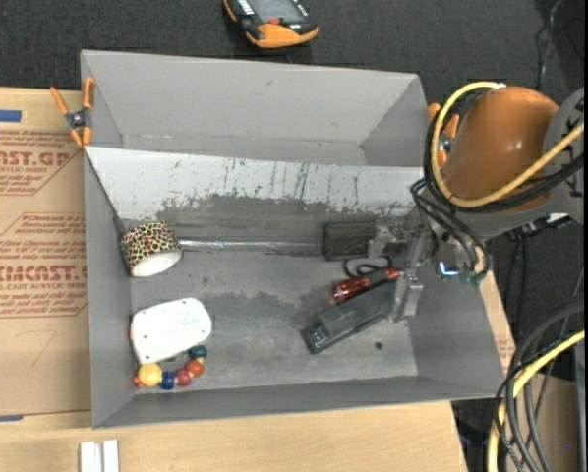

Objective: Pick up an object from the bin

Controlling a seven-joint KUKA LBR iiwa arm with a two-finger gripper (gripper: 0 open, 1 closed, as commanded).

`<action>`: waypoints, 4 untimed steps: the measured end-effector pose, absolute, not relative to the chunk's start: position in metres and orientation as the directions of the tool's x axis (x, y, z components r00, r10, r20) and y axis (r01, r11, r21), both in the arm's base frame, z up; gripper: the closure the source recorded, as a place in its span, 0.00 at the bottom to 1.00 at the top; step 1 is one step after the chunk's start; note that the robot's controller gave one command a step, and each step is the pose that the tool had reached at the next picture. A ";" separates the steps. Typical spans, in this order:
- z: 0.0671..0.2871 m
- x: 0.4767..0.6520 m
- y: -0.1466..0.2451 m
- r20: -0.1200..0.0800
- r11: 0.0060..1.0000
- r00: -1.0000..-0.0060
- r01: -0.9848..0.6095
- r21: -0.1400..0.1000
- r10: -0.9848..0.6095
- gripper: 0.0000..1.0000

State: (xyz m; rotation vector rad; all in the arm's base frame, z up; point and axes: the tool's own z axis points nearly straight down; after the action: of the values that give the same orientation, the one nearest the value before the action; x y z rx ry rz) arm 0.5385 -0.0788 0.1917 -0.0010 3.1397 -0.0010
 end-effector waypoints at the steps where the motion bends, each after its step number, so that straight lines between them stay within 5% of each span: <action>1: 0.192 0.538 -0.079 -0.002 1.000 -1.000 -0.001 -0.001 -0.001 0.00; 2: 0.127 0.538 -0.076 -0.004 0.976 -0.976 -0.217 -0.001 -0.217 0.00; 3: 0.105 0.531 -0.086 -0.011 0.979 -0.979 -0.201 -0.002 -0.201 1.00; 4: 0.105 0.531 -0.086 -0.011 0.979 -0.979 -0.202 -0.002 -0.202 1.00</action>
Offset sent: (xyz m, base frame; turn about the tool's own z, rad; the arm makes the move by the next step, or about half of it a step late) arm -0.0008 0.0016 -0.0706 -0.2383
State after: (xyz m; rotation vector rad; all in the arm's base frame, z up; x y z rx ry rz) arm 0.5313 -0.0862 0.1046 -0.3173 3.1146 -0.0008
